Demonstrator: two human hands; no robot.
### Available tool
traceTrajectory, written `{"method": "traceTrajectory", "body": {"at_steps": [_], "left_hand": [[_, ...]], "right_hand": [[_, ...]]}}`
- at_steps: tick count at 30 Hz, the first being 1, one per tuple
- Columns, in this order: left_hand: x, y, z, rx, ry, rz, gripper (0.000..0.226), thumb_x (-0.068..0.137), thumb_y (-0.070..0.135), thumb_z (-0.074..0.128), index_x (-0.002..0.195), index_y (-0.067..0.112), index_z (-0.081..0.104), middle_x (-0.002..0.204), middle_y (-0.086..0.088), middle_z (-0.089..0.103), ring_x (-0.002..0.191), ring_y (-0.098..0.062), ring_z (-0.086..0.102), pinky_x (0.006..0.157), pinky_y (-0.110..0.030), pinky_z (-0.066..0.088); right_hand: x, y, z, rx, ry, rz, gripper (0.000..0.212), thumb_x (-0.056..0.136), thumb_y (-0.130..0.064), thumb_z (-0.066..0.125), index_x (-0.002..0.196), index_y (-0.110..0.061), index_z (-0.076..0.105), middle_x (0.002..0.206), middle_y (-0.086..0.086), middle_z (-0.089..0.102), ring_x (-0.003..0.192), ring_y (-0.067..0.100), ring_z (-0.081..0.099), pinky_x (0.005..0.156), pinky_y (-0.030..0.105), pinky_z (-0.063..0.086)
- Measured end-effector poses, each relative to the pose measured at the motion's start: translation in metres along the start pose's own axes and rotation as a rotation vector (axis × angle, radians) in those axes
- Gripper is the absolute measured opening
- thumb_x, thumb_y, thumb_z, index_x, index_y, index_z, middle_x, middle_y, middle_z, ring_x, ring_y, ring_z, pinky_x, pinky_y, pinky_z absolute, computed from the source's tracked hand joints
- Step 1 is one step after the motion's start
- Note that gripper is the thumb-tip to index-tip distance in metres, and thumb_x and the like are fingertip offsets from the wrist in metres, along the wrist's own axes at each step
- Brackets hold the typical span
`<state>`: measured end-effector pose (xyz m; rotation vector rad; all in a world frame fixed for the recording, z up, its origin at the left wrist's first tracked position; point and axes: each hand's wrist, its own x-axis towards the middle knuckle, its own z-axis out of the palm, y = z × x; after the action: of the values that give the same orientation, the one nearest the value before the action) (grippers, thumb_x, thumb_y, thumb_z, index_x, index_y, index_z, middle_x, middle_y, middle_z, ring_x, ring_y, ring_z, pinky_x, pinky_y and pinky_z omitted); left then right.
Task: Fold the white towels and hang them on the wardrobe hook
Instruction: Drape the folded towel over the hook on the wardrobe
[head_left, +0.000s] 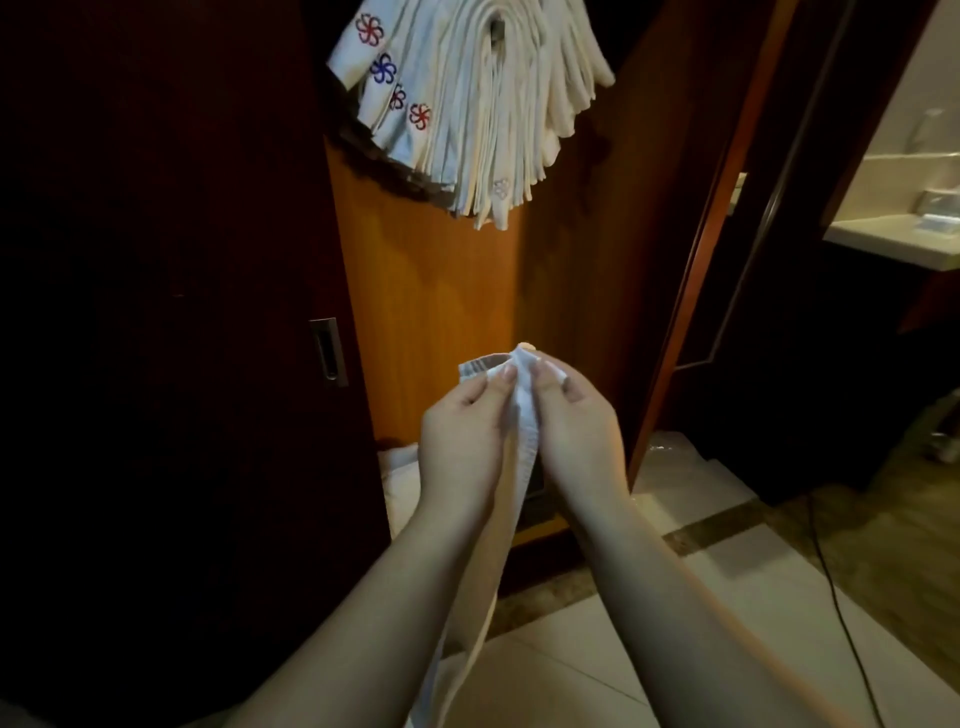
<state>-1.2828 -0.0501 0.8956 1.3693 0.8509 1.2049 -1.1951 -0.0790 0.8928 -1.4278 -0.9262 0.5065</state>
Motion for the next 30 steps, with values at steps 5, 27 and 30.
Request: {"method": "traceTrajectory", "body": {"at_steps": [5,27,30], "left_hand": [[-0.006,-0.001,-0.012,0.062,-0.068,-0.004,0.026,0.103,0.04,0.047,0.099,0.037,0.072,0.094,0.013,0.075,0.091,0.0,0.07,0.08,-0.025,0.054],[0.025,-0.011,-0.059,0.907,-0.342,0.214,0.052,0.089,0.04,0.07,0.137,0.034,0.052,0.121,0.021,0.041,0.129,-0.01,0.035,0.11,-0.037,0.035],[0.038,-0.007,-0.066,1.16,-0.4,0.225,0.023,0.092,0.039,0.065,0.114,0.039,0.06,0.118,0.015,0.046,0.128,-0.02,0.033,0.11,-0.04,0.03]], "right_hand": [[-0.008,0.001,0.0,-0.053,-0.236,-0.05,0.038,0.107,-0.034,0.044,0.144,-0.04,0.047,0.117,-0.035,0.051,0.098,-0.026,0.048,0.075,-0.003,0.039],[0.036,-0.012,-0.041,-0.115,-0.032,-0.274,0.025,0.102,-0.015,0.046,0.103,-0.032,0.065,0.093,-0.015,0.066,0.083,-0.01,0.061,0.067,0.004,0.044],[0.046,-0.021,-0.051,-0.145,-0.035,-0.3,0.028,0.101,-0.012,0.044,0.096,-0.032,0.064,0.09,-0.014,0.065,0.078,-0.011,0.059,0.063,0.002,0.042]]}}
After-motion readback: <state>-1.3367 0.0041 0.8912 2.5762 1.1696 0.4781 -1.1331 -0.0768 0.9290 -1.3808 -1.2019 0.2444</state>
